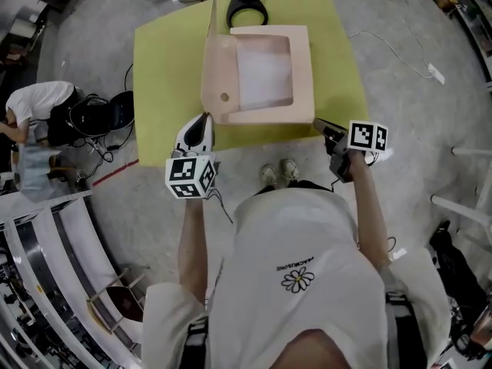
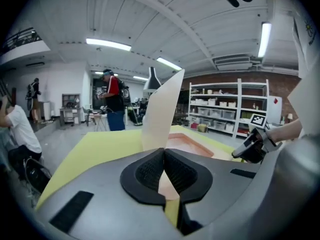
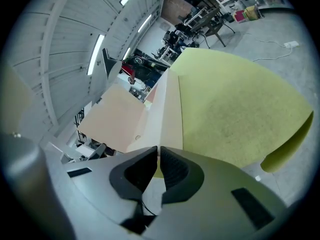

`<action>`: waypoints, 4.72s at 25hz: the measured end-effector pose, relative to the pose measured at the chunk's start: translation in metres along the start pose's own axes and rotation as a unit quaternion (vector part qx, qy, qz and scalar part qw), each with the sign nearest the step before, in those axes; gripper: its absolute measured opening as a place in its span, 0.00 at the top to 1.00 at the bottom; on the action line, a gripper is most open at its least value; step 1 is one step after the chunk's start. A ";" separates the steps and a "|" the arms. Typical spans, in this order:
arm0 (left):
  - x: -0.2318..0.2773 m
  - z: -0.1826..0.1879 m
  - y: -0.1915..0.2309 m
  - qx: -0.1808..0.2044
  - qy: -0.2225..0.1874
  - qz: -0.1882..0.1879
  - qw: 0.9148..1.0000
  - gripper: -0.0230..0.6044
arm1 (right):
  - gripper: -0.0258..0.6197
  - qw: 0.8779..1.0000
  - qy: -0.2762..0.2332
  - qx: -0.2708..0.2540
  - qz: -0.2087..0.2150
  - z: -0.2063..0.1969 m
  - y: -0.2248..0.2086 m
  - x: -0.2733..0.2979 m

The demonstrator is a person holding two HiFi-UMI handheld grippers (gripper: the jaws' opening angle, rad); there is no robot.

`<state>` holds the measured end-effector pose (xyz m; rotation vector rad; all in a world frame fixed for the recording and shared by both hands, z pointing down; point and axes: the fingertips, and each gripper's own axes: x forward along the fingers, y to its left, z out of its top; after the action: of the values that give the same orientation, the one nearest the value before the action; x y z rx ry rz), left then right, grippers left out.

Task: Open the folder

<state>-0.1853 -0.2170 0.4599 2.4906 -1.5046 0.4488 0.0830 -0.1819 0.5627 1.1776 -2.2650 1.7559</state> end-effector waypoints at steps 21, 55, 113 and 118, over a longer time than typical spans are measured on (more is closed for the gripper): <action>-0.019 -0.075 0.094 -0.197 0.018 0.201 0.959 0.94 | 0.92 0.994 0.014 -0.091 -0.060 0.003 0.006 0.002; -0.033 -0.161 0.116 -0.260 0.189 0.274 0.907 0.86 | 0.92 0.988 -0.030 -0.127 -0.085 0.024 0.004 0.008; -0.053 0.196 -0.067 0.025 -0.243 0.137 0.960 0.94 | 0.94 0.799 -0.333 -0.490 -0.108 0.105 0.267 -0.056; -0.049 0.195 -0.066 0.024 -0.240 0.136 0.961 0.94 | 0.94 0.786 -0.337 -0.506 -0.112 0.100 0.270 -0.054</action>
<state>-0.1183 -0.2085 0.2591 2.5580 -2.0466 -0.0995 0.0045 -0.2188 0.2826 1.7322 -2.5524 -0.1680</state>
